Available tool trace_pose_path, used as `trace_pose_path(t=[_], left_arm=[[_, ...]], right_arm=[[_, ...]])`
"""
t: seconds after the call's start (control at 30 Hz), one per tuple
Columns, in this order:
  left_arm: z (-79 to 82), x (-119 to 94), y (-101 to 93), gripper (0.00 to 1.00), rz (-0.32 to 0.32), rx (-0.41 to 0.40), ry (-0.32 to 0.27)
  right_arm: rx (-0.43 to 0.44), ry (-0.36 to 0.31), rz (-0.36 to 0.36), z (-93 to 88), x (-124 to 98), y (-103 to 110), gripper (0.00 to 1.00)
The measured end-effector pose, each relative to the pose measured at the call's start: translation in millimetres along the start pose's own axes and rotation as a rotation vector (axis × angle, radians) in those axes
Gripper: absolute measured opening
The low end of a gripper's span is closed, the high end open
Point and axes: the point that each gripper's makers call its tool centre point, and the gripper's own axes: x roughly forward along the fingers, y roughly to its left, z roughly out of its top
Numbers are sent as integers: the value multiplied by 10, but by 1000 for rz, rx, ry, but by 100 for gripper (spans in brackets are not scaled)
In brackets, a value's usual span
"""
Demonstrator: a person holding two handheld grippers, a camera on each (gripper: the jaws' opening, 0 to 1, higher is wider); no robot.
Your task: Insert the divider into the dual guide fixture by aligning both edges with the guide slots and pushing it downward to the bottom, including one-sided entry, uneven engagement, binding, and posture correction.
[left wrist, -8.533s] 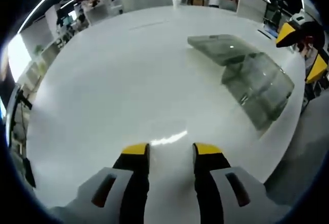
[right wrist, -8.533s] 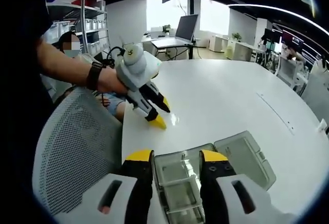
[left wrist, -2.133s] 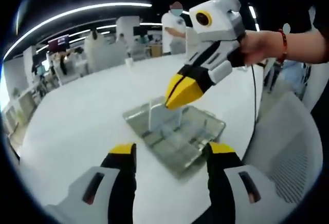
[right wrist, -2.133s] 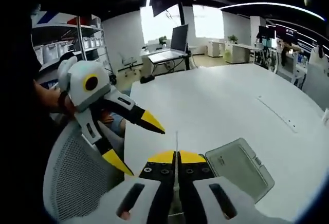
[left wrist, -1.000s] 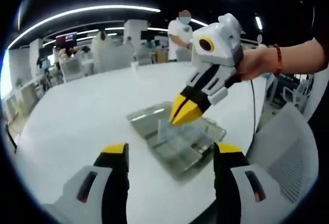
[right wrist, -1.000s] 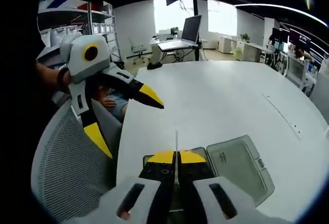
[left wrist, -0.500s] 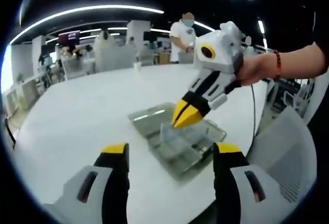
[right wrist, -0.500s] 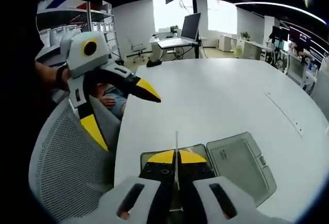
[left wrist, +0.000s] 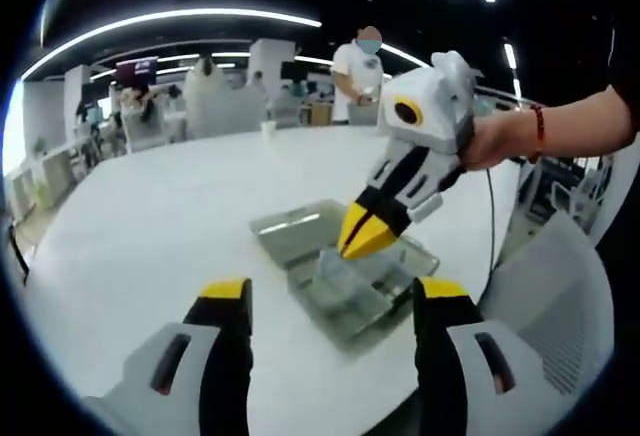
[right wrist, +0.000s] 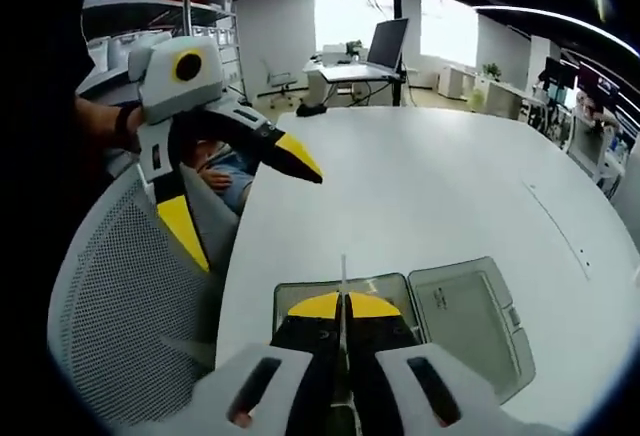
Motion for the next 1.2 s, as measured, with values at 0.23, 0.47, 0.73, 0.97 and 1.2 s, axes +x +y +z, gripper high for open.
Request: trace_pose_path(t=[0.23, 0.47, 0.73, 0.97, 1.2], left_arm=[[17, -15, 21, 64, 2, -20, -13], [-27, -23, 22, 64, 3, -23, -1], [-7, -22, 12, 64, 1, -14, -1], [-13, -13, 5, 64, 1, -16, 2], [-23, -16, 2, 64, 1, -19, 7]], right_arm=[[-43, 18, 19, -19, 36, 14, 0], [-76, 44, 33, -53, 92, 25, 0], [-100, 78, 35, -103, 156, 32, 0], [-96, 106, 32, -149, 207, 16, 0], [-78, 147, 19, -213, 268, 19, 0]])
